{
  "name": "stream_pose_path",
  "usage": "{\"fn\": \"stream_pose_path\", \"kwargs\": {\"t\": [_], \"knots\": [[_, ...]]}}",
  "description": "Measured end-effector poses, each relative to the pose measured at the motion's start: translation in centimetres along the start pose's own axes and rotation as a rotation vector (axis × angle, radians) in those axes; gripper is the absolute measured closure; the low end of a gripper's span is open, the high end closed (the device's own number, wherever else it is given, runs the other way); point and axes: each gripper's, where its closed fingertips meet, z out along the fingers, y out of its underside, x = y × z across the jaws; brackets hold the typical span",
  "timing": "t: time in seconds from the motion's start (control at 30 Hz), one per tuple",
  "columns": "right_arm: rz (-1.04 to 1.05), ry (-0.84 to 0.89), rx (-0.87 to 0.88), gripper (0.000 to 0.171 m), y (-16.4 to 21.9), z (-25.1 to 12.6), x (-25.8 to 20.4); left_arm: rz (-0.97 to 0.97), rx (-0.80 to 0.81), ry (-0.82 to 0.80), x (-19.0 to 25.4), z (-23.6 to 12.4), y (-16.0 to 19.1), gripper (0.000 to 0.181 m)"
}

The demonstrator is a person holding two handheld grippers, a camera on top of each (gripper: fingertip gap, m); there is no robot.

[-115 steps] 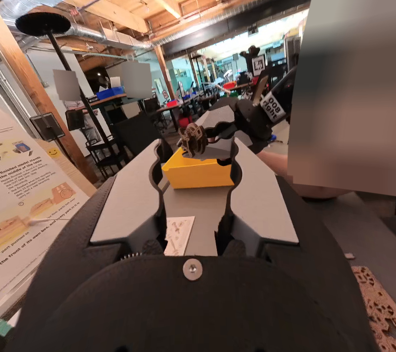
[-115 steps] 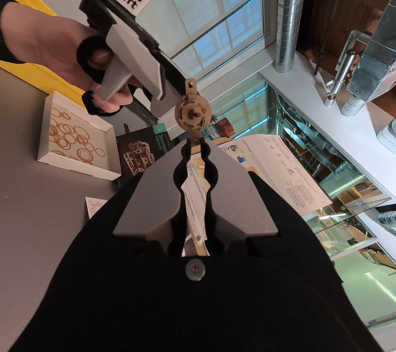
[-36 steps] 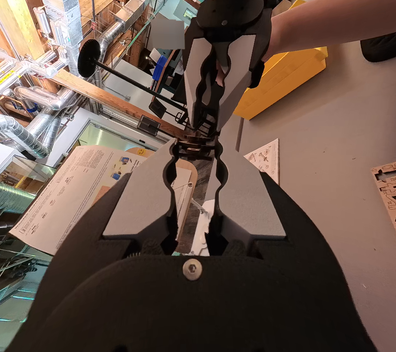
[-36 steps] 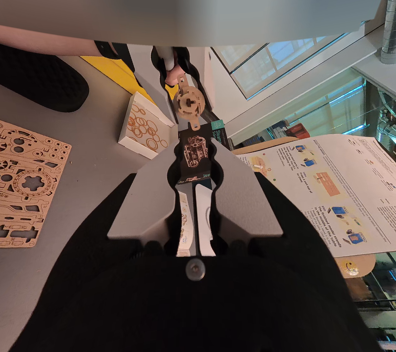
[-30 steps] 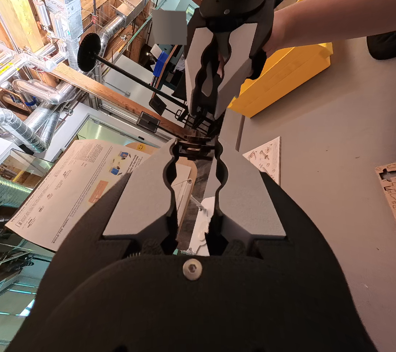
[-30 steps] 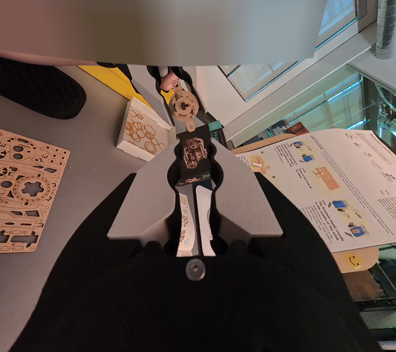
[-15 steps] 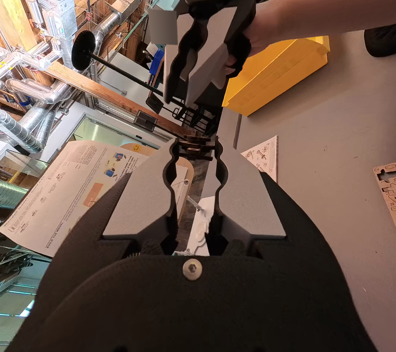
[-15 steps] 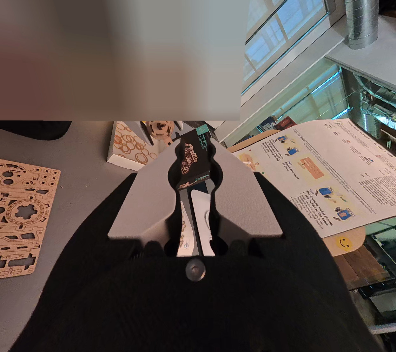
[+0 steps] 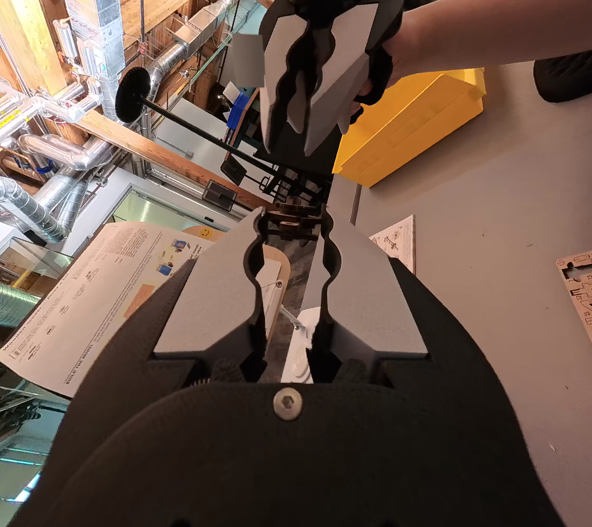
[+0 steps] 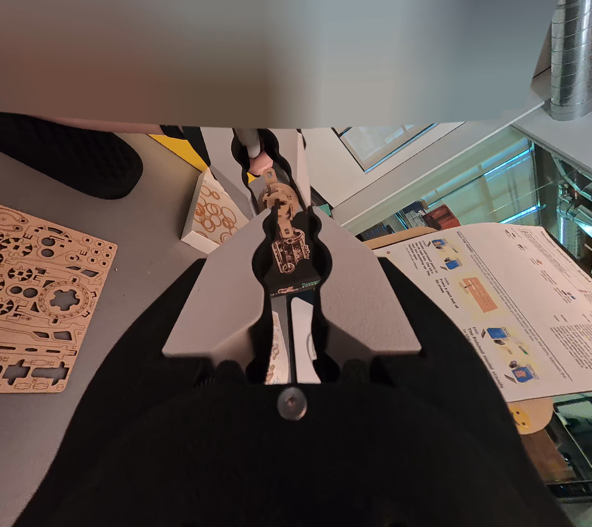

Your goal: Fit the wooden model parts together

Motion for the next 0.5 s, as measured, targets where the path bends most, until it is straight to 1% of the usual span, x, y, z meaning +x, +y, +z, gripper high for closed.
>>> {"fn": "stream_pose_path", "kwargs": {"t": [0.27,0.5], "knots": [[0.008,0.03,-0.026,0.157,0.7,-0.1,0.7,0.015,-0.005,-0.01,-0.3,-0.2,-0.3,0.151],[0.123,0.109,0.028,0.159,1.0,-1.0,2.9,0.019,-0.023,-0.036,-1.1,-0.8,0.2,0.151]]}}
